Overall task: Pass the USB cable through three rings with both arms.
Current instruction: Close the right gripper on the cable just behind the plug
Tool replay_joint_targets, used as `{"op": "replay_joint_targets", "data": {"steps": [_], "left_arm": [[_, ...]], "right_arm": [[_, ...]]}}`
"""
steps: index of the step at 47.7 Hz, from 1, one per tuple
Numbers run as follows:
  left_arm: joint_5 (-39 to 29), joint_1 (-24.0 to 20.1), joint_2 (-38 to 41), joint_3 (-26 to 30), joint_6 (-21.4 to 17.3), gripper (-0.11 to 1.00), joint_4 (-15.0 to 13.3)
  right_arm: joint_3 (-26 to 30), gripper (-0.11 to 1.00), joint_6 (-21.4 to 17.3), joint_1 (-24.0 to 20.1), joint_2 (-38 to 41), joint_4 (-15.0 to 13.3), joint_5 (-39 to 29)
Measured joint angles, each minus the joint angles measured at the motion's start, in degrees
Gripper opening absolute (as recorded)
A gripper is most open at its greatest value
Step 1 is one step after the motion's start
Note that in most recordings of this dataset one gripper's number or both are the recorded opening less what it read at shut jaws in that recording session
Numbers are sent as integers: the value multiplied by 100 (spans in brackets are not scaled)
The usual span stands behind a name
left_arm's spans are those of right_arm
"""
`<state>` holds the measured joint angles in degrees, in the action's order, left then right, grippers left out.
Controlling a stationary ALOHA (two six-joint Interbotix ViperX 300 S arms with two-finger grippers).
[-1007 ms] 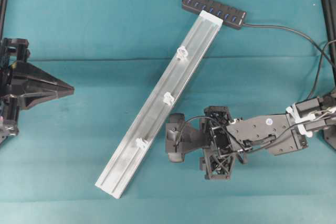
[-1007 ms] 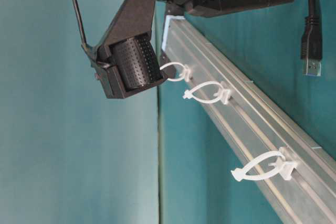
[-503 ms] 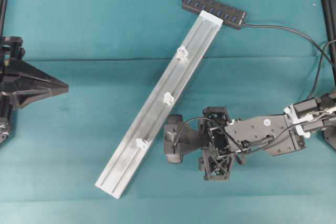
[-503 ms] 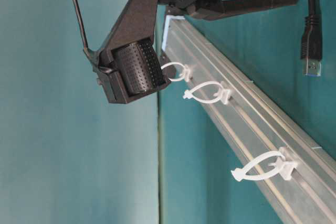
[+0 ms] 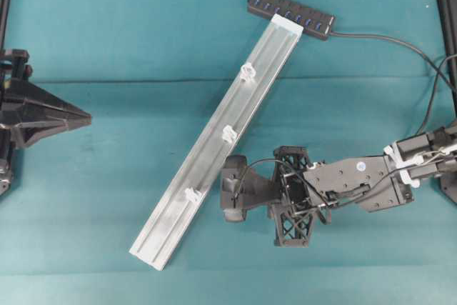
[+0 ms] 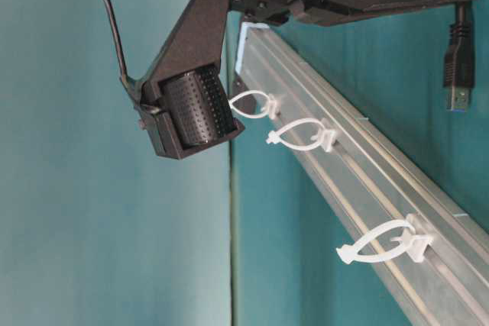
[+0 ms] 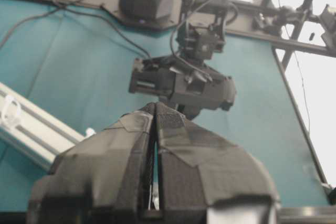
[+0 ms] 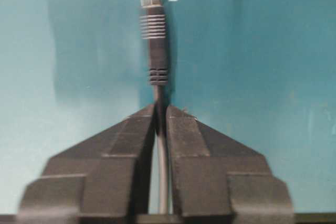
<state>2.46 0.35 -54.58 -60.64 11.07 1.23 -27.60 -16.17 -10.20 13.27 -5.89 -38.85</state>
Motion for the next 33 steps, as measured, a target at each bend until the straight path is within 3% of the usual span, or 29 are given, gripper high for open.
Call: {"op": "replay_joint_targets", "data": {"steps": [21,33], "left_arm": [[18,-176,-123,9,-70,-1,0],[18,-334,-123,9,-114,-1,0]], "right_arm": [[44,8,53,123,18,0,-149],[97,8,598,176,-123,0,-264]]}}
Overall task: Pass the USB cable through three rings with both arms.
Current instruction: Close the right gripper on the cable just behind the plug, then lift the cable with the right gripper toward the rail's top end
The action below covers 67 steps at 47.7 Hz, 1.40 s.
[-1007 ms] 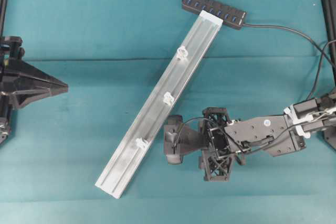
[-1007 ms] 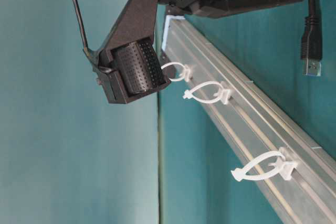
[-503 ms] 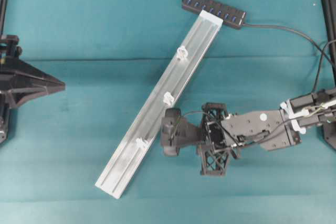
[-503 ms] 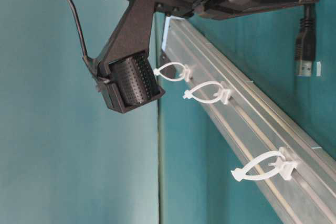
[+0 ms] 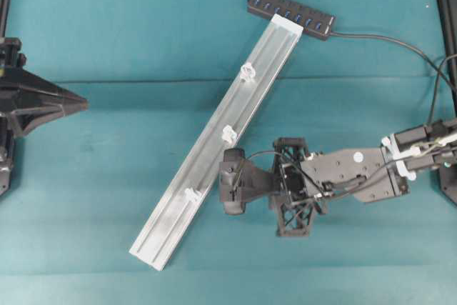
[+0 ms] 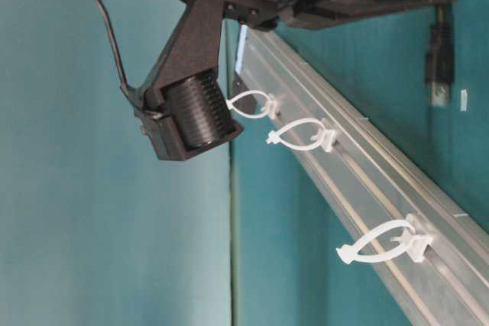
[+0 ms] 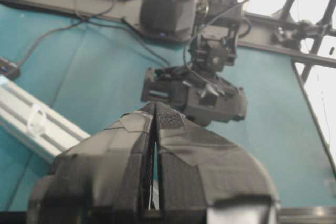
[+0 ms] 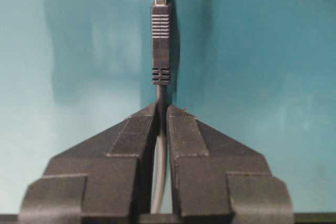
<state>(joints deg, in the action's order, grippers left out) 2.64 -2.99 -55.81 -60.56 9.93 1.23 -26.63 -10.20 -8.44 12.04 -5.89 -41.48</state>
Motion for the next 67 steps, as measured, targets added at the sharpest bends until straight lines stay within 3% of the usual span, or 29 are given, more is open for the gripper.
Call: {"op": "replay_joint_targets", "data": {"steps": [13,28,38,48,67], "left_arm": [[-18,-53,9,18,-18,-1,0],[-26,-105,-18,70,-26,-1,0],[-35,-141,-79,105,-26,-1,0],[-26,-149,-79,105,-26,-1,0],[-334,-149,-290,132,9,-1,0]], "right_arm": [[396,8,1116,202,-633,185,-773],[976,8,2197,888,-993,747,-1608],[1143,8,2927,1239,-1222,765,-2241],[1441,8,3226,1652,-1362,756,-2918],[1626,8,4377,2804,-1670,765,-3076]]}}
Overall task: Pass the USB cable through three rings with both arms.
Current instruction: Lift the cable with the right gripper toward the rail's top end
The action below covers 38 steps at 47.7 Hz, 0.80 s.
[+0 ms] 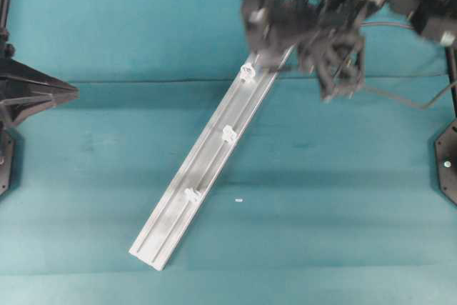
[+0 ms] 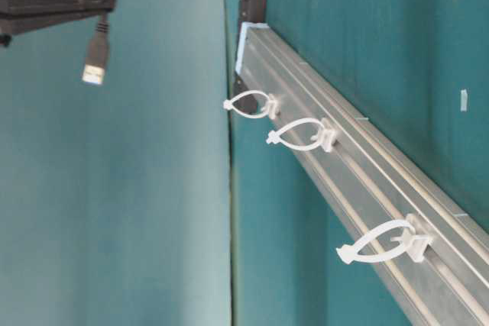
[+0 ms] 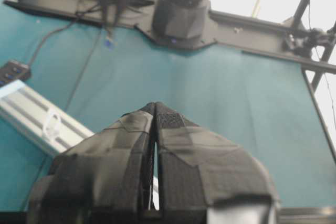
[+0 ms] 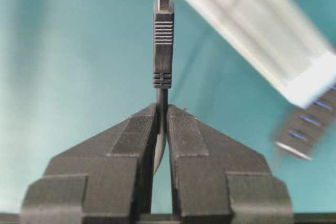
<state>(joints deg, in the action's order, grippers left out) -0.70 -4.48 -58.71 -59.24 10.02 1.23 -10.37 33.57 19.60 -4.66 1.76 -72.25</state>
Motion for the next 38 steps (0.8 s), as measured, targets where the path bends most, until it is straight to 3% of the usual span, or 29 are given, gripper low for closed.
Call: {"op": "replay_joint_targets", "data": {"steps": [16,27,38], "left_arm": [[9,88,-79,53,-26,-1,0],[-53,123,-123,53,-18,-1,0],[-123,79,-220,70,0,-1,0]], "right_arm": [[53,8,1169,967,26,-18,18],[-237,8,2232,1459,35,-439,352],[-615,8,2461,1529,185,-703,1046]]}}
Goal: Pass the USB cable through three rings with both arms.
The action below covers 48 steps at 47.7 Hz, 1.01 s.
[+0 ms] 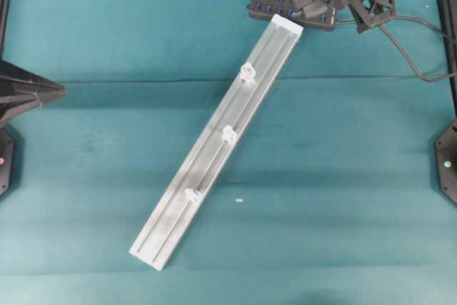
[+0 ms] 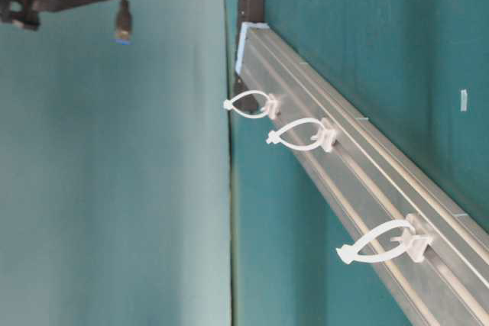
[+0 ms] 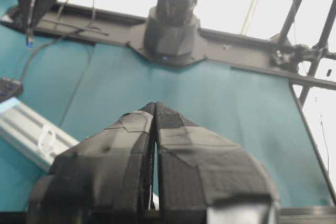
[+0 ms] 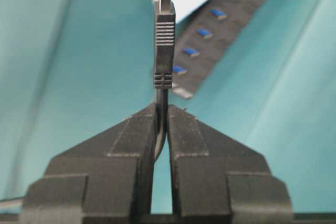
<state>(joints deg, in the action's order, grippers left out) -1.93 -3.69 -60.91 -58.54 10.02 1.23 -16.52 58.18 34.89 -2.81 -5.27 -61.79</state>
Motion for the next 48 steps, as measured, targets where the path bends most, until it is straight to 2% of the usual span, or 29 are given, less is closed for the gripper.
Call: {"op": "replay_joint_targets", "data": {"steps": [18,37,48], "left_arm": [[9,-9,44,0,-9,-1,0],[-9,-18,53,0,18,-1,0],[185,-202,35,0,-35,-1,0]], "right_arm": [[-123,8,105,-9,615,-18,352],[-79,8,114,-325,1037,-26,589],[-88,8,123,-334,1169,-202,721]]}}
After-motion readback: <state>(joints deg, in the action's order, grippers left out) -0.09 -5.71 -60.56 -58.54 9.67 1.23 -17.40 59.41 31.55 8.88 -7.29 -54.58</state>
